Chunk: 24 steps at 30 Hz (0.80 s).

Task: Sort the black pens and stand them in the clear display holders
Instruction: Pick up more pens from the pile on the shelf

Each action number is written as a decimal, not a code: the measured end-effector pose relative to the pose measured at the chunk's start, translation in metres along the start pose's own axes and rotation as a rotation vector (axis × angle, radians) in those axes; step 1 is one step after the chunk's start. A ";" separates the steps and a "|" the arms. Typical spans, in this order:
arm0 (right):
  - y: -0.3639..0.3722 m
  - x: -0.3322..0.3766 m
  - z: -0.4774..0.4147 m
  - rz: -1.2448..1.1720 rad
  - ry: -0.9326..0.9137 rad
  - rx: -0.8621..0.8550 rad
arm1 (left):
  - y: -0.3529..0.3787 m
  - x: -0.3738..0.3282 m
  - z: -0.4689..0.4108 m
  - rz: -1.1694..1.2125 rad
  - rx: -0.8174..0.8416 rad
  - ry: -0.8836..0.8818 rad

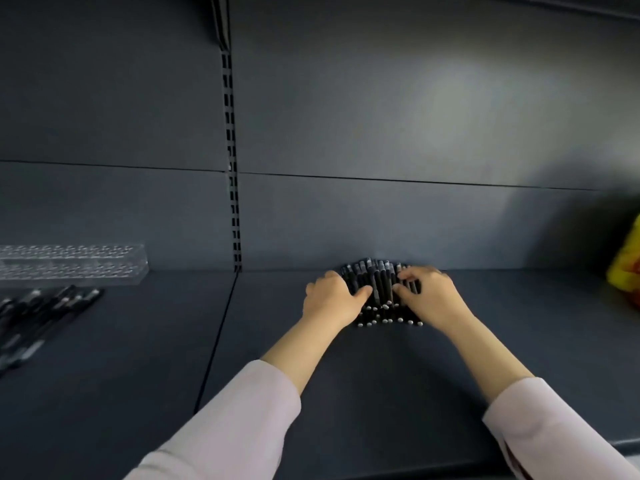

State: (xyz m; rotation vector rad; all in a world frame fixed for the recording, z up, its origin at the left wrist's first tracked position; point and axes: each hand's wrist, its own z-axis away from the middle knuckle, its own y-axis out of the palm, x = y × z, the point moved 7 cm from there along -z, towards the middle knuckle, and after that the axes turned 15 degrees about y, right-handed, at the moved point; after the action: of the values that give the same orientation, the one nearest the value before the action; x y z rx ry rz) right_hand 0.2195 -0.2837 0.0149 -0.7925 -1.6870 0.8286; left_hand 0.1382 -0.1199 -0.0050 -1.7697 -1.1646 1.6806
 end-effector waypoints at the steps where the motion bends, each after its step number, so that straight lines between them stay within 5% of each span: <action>1: 0.001 -0.004 -0.004 0.003 -0.001 0.009 | 0.005 -0.005 -0.006 0.003 -0.020 -0.011; 13: 0.004 -0.032 -0.042 -0.193 0.021 0.134 | 0.031 -0.015 -0.046 0.145 0.024 -0.294; 24: 0.004 -0.036 -0.046 -0.210 0.051 0.121 | 0.040 -0.030 -0.057 0.210 0.098 -0.275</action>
State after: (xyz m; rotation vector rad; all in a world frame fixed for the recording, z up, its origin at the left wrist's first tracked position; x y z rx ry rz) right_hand 0.2724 -0.3047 0.0032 -0.5389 -1.6265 0.7499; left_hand 0.2066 -0.1528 -0.0090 -1.6881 -1.0109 2.1211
